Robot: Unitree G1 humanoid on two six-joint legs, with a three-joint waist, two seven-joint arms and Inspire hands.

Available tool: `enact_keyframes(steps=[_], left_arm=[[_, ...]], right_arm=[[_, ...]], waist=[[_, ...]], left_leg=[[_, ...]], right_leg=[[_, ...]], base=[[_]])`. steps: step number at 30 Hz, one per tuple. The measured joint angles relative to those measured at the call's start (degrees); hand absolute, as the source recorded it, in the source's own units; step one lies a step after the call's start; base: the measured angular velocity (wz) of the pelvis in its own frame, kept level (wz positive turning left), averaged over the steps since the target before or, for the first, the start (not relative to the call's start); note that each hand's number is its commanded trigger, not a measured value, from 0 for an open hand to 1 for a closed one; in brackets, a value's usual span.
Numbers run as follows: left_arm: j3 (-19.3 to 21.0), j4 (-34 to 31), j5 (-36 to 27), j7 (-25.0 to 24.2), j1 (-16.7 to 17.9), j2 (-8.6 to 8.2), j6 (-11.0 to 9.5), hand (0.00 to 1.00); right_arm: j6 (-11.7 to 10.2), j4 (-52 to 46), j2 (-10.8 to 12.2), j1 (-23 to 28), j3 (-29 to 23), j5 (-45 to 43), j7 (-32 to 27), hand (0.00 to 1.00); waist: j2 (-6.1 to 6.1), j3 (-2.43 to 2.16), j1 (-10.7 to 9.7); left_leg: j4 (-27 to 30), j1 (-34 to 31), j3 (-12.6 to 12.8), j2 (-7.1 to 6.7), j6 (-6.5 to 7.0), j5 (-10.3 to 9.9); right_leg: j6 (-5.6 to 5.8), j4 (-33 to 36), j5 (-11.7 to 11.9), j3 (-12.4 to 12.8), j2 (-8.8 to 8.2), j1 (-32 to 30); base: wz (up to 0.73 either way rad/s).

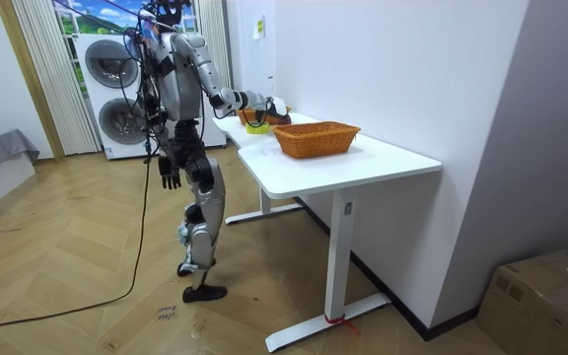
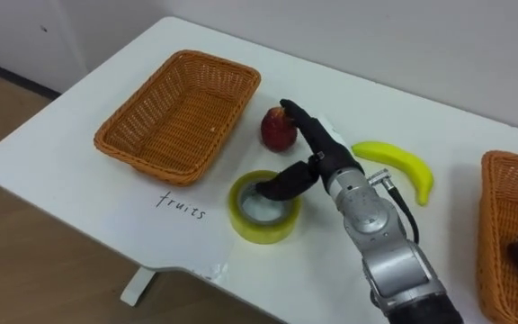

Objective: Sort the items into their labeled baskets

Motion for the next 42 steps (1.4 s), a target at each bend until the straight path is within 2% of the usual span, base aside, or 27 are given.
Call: enact_keyframes(steps=[4, 11, 17, 19, 22, 27, 31, 36, 42], left_arm=[[0.01, 0.00, 0.00, -0.11, 0.00, -0.01, 0.13, 0.00], [0.05, 0.00, -0.06, -0.72, -0.11, -0.02, 0.14, 0.00], [0.04, 0.21, -0.14, -1.19, -0.44, -0.18, 0.52, 0.00], [0.02, 0.27, -0.12, -1.17, -0.72, -0.19, 0.96, 0.00], [0.09, 0.29, -0.11, -1.23, -0.77, -0.22, 1.09, 0.00], [1.34, 0.25, -0.07, -1.73, -0.98, -0.24, 1.45, 0.00], [1.34, 0.16, -0.09, -1.69, -1.34, -0.23, 1.88, 0.00], [1.37, 0.23, -0.09, -1.65, -1.74, -0.23, 1.97, 0.00], [1.39, 0.23, -0.09, -1.63, -2.34, -0.20, 2.23, 0.00]], right_arm=[[0.84, 0.00, 0.00, 0.00, 0.00, -2.17, 0.07, 0.00], [0.87, -0.01, -0.04, 0.01, 0.00, -2.93, 1.27, 0.00], [2.06, -0.01, -0.02, 0.01, -0.01, -9.67, 2.23, 0.00], [2.09, -0.01, -0.03, 0.01, -0.03, -12.00, 3.00, 0.00], [2.20, -0.29, -0.05, 0.01, -0.09, -15.36, 5.46, 0.00], [4.64, -5.23, -0.27, 0.02, -0.17, -24.68, 12.57, 0.00], [6.65, -6.80, -0.77, 0.01, -0.17, -27.33, 16.96, 0.00], [8.00, -7.70, -0.80, 0.01, -0.25, -29.76, 20.95, 0.00], [9.52, -9.27, -0.80, 0.01, -0.51, -33.43, 25.06, 0.00]], waist=[[-0.33, -0.03, -0.01], [-0.46, -0.02, -0.17], [-0.48, -0.04, -0.65], [-0.23, 0.08, -0.85], [-0.14, -0.01, -1.68], [-0.25, -0.25, -1.84], [-0.65, -0.52, -1.79], [-0.69, -0.38, -1.75], [-1.31, 0.02, -1.74]], left_leg=[[-0.04, 0.12, 0.32, -0.01, 0.00, 0.00], [-0.11, 0.23, 0.43, 0.33, 0.01, 0.00], [0.01, 0.24, 0.51, 0.25, 0.01, 0.00], [0.01, 0.25, 0.52, 0.25, 0.01, 0.00], [0.01, 0.24, 0.57, 0.32, 0.01, -0.01], [-0.04, 0.30, 1.01, 0.23, 0.02, -0.01], [-0.05, 0.64, 1.03, 0.25, 0.01, 0.00], [-0.21, 1.08, 1.37, 0.35, 0.01, -0.01], [-0.18, 1.13, 1.53, 0.35, 0.01, -0.01]], right_leg=[[0.00, 0.00, 0.00, 0.36, 0.00, 0.00], [0.00, 0.00, 0.00, 0.75, 0.04, -0.02], [0.00, 0.14, 0.00, 0.76, -0.01, 0.01], [0.00, 0.25, 0.00, 0.78, -0.02, -0.02], [0.00, 0.80, 0.00, 0.88, -0.09, -0.27], [0.00, 0.85, 0.00, 1.35, 0.04, -0.45], [-0.01, 0.84, 0.00, 1.87, 0.15, -0.27], [-0.01, 0.84, 0.01, 2.57, 0.19, -0.02], [-0.03, 0.84, 0.02, 2.80, 0.23, -0.05]], base=[[-0.01], [0.00], [0.00], [0.00], [0.00], [-0.04], [0.00], [-0.05], [-0.01]])
